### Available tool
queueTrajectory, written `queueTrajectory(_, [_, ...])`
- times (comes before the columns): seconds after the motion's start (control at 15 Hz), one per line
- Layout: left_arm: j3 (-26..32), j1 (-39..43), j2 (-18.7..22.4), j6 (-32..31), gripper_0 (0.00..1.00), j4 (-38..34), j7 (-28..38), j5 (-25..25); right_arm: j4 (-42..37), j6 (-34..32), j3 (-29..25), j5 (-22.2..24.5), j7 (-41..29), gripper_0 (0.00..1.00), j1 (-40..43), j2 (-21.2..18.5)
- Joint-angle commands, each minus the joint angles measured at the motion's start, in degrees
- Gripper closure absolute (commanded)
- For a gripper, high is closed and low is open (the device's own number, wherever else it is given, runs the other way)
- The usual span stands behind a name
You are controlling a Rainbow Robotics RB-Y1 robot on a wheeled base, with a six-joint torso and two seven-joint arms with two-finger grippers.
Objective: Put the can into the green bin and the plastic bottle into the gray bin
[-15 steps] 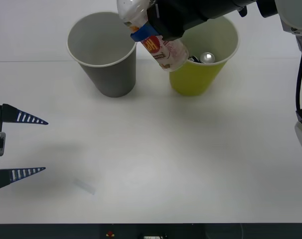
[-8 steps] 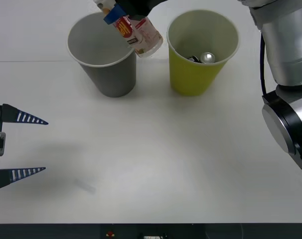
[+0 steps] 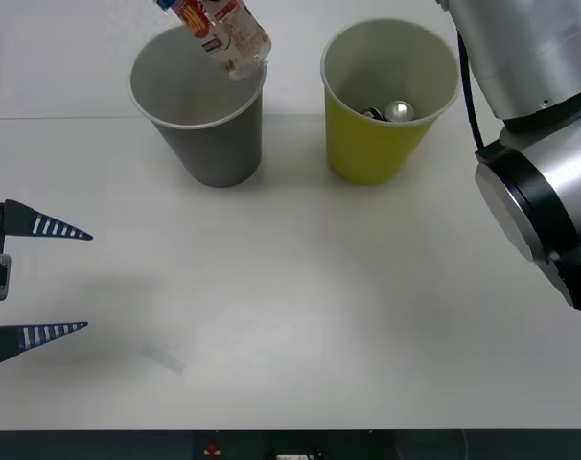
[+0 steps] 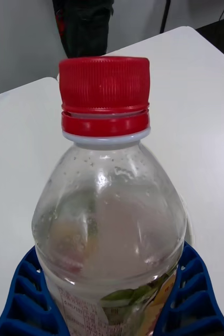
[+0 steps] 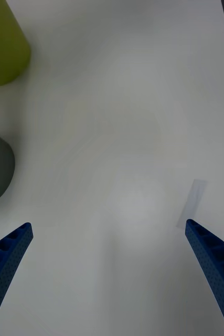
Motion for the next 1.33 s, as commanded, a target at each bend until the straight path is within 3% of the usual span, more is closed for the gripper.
queueTrajectory(0.07, [0.0,0.0,0.0,0.0,0.0,0.0,0.0,0.0,7.8,5.2,0.7,0.0,1.3,1.0,-3.0,1.9])
queueTrajectory(0.4, [0.0,0.0,0.0,0.0,0.0,0.0,0.0,0.0,18.9,12.3,3.9,-0.5,3.3,1.0,-7.0,3.9])
queueTrajectory(0.6, [0.0,0.0,0.0,0.0,0.0,0.0,0.0,0.0,25.4,18.2,7.7,-4.1,3.7,1.0,-9.4,4.9])
queueTrajectory(1.33, [0.0,0.0,0.0,0.0,0.0,0.0,0.0,0.0,26.2,20.0,10.5,-5.3,3.5,1.0,-9.7,5.2])
